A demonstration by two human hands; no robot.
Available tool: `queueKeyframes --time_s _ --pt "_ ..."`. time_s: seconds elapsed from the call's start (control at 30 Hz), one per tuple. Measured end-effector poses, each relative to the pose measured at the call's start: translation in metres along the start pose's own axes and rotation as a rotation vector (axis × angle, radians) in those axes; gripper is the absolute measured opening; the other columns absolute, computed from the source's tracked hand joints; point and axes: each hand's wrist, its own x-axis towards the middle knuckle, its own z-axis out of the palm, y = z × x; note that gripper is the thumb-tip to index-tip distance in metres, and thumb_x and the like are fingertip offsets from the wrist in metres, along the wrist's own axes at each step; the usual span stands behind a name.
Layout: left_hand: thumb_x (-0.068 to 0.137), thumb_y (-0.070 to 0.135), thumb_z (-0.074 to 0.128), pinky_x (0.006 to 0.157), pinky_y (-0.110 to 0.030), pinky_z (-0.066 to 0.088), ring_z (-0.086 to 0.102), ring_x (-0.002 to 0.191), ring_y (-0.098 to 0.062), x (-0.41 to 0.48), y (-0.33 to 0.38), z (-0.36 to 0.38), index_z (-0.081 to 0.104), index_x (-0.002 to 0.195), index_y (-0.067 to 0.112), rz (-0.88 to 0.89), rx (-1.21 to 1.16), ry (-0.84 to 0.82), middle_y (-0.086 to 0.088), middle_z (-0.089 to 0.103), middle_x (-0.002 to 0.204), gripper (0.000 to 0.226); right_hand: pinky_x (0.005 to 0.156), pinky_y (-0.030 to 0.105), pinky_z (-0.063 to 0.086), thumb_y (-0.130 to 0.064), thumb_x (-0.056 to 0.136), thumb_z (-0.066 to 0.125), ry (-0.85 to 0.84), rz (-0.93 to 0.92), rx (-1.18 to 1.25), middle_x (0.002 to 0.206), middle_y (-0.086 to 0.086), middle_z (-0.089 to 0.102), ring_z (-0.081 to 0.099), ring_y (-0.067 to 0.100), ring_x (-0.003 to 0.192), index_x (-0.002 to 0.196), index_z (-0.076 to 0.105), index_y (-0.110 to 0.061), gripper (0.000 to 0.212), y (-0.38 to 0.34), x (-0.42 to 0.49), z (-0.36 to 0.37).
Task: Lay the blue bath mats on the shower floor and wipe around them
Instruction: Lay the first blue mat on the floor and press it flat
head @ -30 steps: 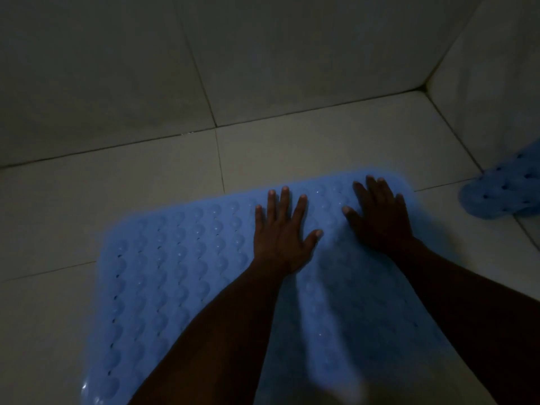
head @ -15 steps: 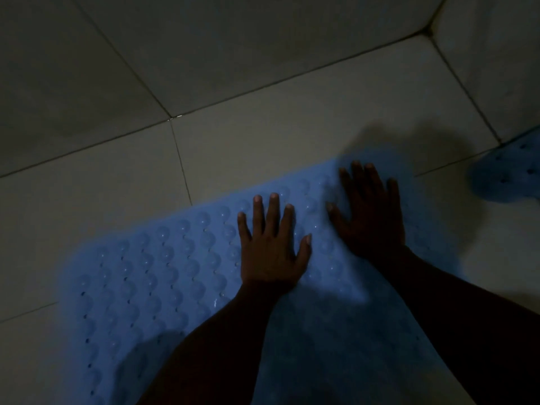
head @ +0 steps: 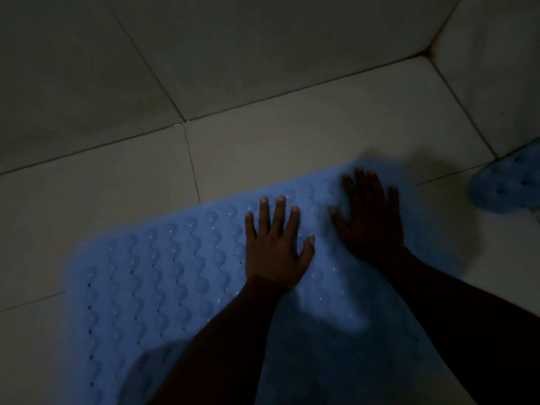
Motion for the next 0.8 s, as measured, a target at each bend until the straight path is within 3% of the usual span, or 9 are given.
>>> queueKeyframes --time_s 0.2,0.27,0.43,0.57,0.7,0.8 --pt "0.1 0.067 0.023 0.123 -0.057 -0.005 -0.02 0.154 -0.029 -0.005 -0.006 -0.011 0.006 0.162 0.026 -0.001 -0.008 -0.242 -0.002 -0.011 0.169 0.076 0.119 0.062 0.006 -0.063 0.093 0.014 -0.108 0.041 0.039 0.167 0.007 0.007 0.007 0.029 0.154 0.159 0.01 -0.026 0.076 -0.008 -0.002 -0.012" --pt "0.1 0.066 0.02 0.123 -0.053 -0.006 -0.024 0.153 -0.024 -0.015 -0.018 -0.024 -0.001 0.162 0.029 0.033 -0.044 -0.304 0.0 -0.017 0.168 0.075 0.119 0.064 0.008 -0.059 0.095 0.016 -0.093 0.049 0.028 0.167 0.01 0.011 0.009 0.03 0.153 0.159 0.014 -0.024 0.073 -0.018 -0.01 -0.016" --pt "0.099 0.063 0.02 0.124 -0.048 -0.006 -0.015 0.155 -0.024 -0.084 -0.096 -0.06 0.001 0.161 0.029 -0.126 -0.031 -0.18 -0.001 -0.011 0.169 0.073 0.116 0.06 0.021 -0.051 0.095 0.031 0.006 -0.147 0.102 0.16 0.012 0.032 0.029 0.03 0.148 0.153 0.036 -0.015 0.068 -0.089 -0.036 -0.024" --pt "0.094 0.065 0.004 0.125 -0.051 -0.004 -0.019 0.154 -0.026 -0.13 -0.173 -0.085 -0.005 0.161 0.025 -0.345 0.062 -0.206 -0.004 -0.017 0.168 0.079 0.118 0.055 0.019 -0.053 0.096 0.036 0.001 -0.332 0.2 0.16 0.008 0.033 0.026 0.026 0.15 0.152 0.038 -0.018 0.067 -0.174 -0.051 -0.022" --pt "0.097 0.064 0.008 0.125 -0.05 -0.005 -0.02 0.153 -0.024 -0.136 -0.207 -0.092 -0.006 0.161 0.025 -0.32 0.037 -0.209 -0.003 -0.017 0.167 0.076 0.121 0.054 0.013 -0.056 0.097 0.032 -0.063 -0.415 0.219 0.163 0.003 0.025 0.015 0.021 0.153 0.155 0.03 -0.024 0.066 -0.247 -0.055 -0.017" --pt "0.098 0.06 0.013 0.125 -0.051 0.003 -0.007 0.156 -0.027 -0.139 -0.226 -0.088 0.009 0.162 0.021 -0.317 0.009 -0.149 -0.006 -0.001 0.169 0.075 0.12 0.055 0.017 -0.053 0.098 0.035 -0.045 -0.452 0.221 0.162 0.005 0.028 0.019 0.023 0.152 0.154 0.034 -0.021 0.064 -0.279 -0.049 -0.011"
